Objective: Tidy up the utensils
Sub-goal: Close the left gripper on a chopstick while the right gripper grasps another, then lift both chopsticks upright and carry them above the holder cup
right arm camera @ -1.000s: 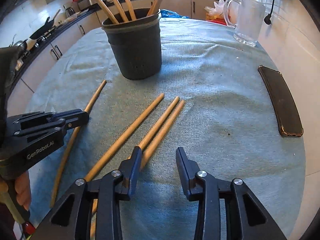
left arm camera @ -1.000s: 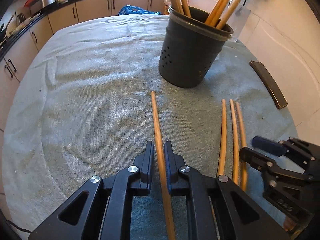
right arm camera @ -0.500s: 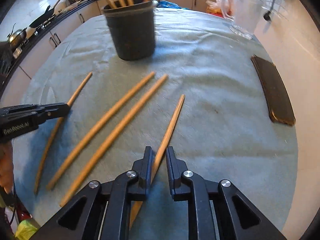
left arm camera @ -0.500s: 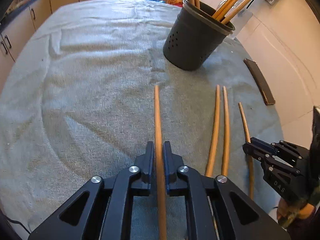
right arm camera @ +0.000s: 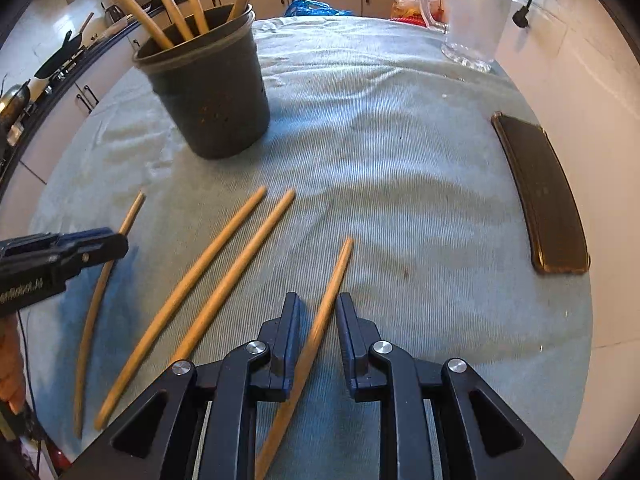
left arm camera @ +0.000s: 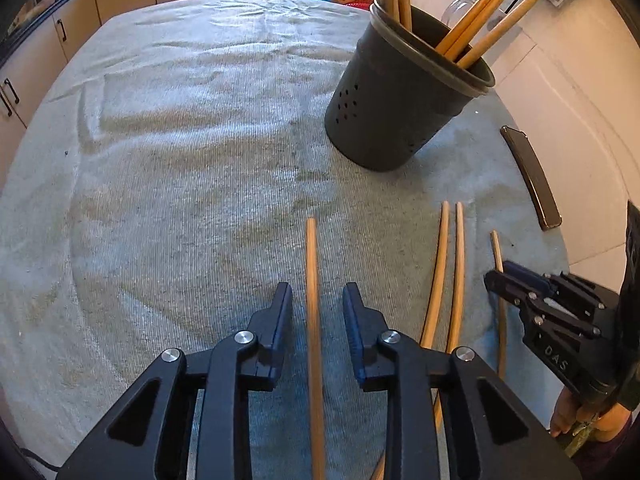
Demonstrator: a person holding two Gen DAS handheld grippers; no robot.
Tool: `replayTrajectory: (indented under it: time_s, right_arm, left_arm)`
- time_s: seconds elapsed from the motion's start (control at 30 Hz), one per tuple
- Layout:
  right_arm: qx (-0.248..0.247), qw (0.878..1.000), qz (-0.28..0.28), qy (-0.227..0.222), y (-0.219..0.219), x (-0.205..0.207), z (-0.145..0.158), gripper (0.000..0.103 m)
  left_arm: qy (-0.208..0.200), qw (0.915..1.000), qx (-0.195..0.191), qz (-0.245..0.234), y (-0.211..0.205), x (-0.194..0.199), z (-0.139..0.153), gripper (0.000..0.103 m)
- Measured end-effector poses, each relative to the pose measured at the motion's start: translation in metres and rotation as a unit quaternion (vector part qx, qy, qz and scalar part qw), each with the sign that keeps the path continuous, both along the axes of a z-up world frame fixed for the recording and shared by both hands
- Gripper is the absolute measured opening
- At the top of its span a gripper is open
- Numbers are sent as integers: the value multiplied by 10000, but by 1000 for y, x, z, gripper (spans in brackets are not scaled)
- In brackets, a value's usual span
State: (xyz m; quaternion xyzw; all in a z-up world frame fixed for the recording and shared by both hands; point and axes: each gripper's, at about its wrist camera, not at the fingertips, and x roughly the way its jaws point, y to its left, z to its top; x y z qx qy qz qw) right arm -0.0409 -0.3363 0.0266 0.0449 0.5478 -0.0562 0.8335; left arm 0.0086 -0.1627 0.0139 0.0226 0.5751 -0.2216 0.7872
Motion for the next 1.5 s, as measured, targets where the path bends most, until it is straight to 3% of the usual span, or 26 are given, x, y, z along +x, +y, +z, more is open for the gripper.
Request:
replayTrajectory:
  time_s: [0.07,0.2,0.4,0.63,0.9,1.5]
  right_arm:
    - [-155,9998,20,-92,3,2,0,12]
    - [13,9996,-30,-265,-1,-3,2,7]
    - [226,9954,-59,-924,-6,-30,37,7]
    - [253,9842,90,-1749,9,-69,92,7]
    - [166,9725,333,-2299,25,-102,128,7]
    - [255,9603,486,-2733,37,-146,148,7]
  left_arm:
    - [-187,9997,166,-14,-2,-3,-1,6]
    - [-259,9996,51,140,8,-8,3,6]
    - [-830,9963,-158,165,22,-30,45,6]
    - [-1650,9856,-360,108,39,-72,100,6]
    - [-2252,9737,-340,23,45,-117,131,6]
    - [-2495,9665,-596,51,59,-169,156,6]
